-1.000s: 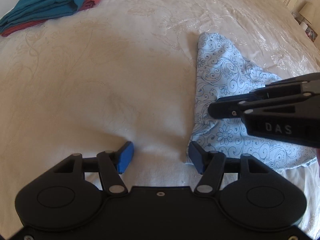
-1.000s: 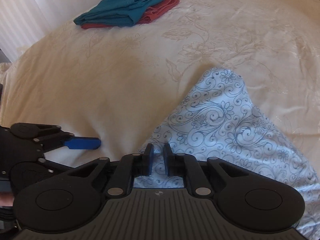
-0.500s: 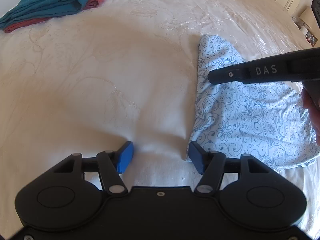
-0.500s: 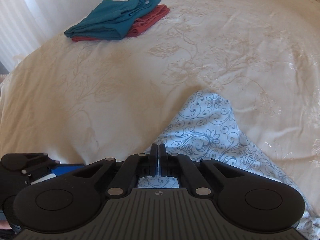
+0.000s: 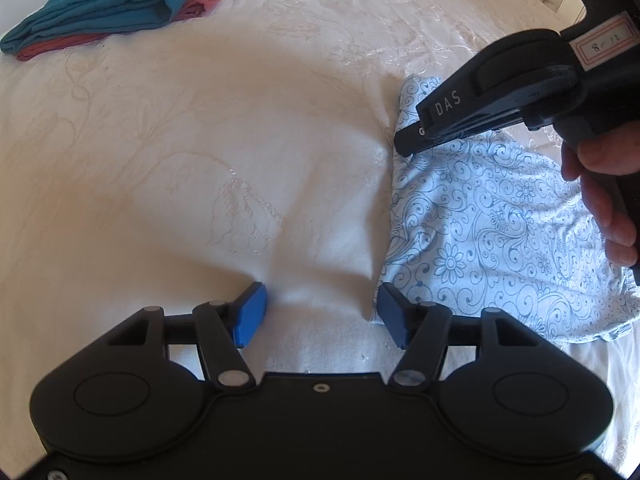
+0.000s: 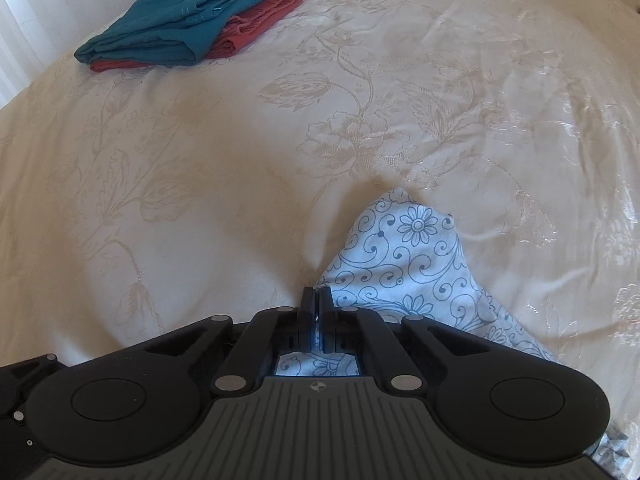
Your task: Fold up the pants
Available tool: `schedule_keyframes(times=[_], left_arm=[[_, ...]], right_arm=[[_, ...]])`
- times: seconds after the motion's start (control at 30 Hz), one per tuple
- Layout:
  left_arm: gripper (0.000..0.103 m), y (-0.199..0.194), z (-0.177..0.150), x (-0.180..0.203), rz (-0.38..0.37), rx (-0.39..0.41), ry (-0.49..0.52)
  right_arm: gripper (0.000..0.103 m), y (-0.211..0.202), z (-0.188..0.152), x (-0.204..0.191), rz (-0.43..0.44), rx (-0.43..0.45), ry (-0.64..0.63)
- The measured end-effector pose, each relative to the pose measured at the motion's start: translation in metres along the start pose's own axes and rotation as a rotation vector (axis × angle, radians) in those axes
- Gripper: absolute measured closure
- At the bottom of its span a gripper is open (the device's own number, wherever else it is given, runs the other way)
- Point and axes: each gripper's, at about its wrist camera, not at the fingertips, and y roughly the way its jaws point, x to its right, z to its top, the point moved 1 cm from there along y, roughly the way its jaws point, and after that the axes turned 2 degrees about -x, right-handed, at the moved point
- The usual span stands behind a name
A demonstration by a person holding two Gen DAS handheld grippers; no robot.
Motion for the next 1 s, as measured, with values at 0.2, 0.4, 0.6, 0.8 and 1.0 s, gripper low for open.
schedule_keyframes(times=[0.2,0.4,0.6,0.8,1.0], left_arm=[[0.038,0.000,-0.005,-0.005,-0.009,0.008,-0.004],[0.038,-0.005,-0.001,0.000,-0.009,-0.005,0.056],[0.041,-0.033,0.015,0.004,-0.022,0.048,0.103],[0.040,-0.015,0.026,0.025,-0.093,0.017,0.136],[0.038,0.001,-0.002,0.033,-0.096,-0.065,0.181]], right_arm=[[0.103,0.009,0.011,0.017,-0.025,0.020,0.105],[0.099,-0.003,0.008,0.029,0.068,0.073,0.190],[0.087,-0.044,-0.011,0.046,0.066,0.200,0.243],[0.087,-0.025,-0.009,0.047,0.074,0.099,0.157],[0.089,0.004,0.017,0.052,0.004,0.080,0.143]])
